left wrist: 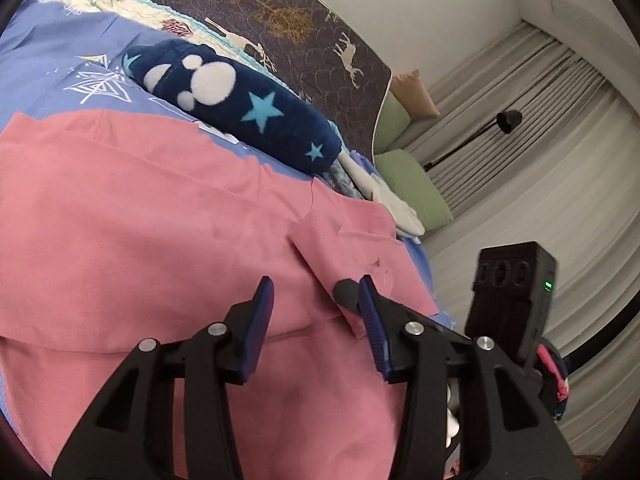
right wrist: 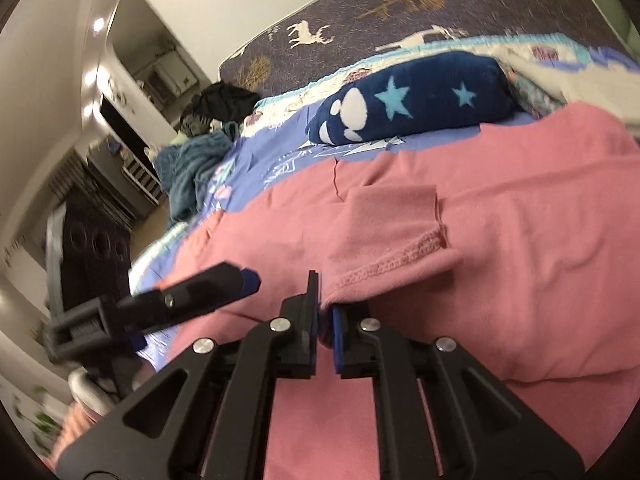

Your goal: Fold small clothes

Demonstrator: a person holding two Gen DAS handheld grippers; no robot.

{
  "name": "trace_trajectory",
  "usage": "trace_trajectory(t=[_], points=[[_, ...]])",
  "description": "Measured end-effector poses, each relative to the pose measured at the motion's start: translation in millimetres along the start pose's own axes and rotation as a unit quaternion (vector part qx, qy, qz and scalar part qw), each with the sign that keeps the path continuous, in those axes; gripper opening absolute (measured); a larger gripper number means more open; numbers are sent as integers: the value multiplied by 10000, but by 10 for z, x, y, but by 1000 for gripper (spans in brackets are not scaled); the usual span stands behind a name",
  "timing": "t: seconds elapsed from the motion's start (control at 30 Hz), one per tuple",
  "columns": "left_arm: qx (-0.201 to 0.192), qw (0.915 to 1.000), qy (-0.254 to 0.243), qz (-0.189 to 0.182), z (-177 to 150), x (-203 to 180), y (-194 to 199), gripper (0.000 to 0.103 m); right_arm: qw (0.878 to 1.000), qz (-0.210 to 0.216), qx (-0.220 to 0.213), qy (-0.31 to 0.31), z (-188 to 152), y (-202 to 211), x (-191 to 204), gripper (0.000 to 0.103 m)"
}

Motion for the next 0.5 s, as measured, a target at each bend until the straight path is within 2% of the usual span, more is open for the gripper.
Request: trace_trajectory(t=[0.03,0.07,0.1,0.2,0.23,0.33,0.5], points=[[9,10000,-51,59,-1,-11,-22,49,9998,-54,-32,182,-26,10,51,20],[1,9999,-59,88,-1,-9,-29,51,9993,-90,-76,359,-45,17,101,40],[-25,9999,-33,99,3,3,-19,52,9981,-193,-132,569,-63,11,147,46],[-94,9997,69,228,24,97,42,53,9881,-503,-160,1446,-137,-42,293,47],[-133,9995,130,261,40,135,66,53,9862,-504,-139,1568,-149,-62,316,47],[-257,9989,348,182,95,215,150,53,9782,-180,-114,2065,-225,-57,507,47],[-124,9994,318,103,111,211,142,57,9455,-14,231,3247,-507,-84,856,51]])
Point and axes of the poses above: each gripper's, at about its wrist camera, not at the fingertips, and y roughly against the way its jaws point, x to its left, z to its top, the point moved 5 cm from there along -y, roughly the way its jaws point, and after that the axes turned 4 degrees about -x, right-handed, at the moved point
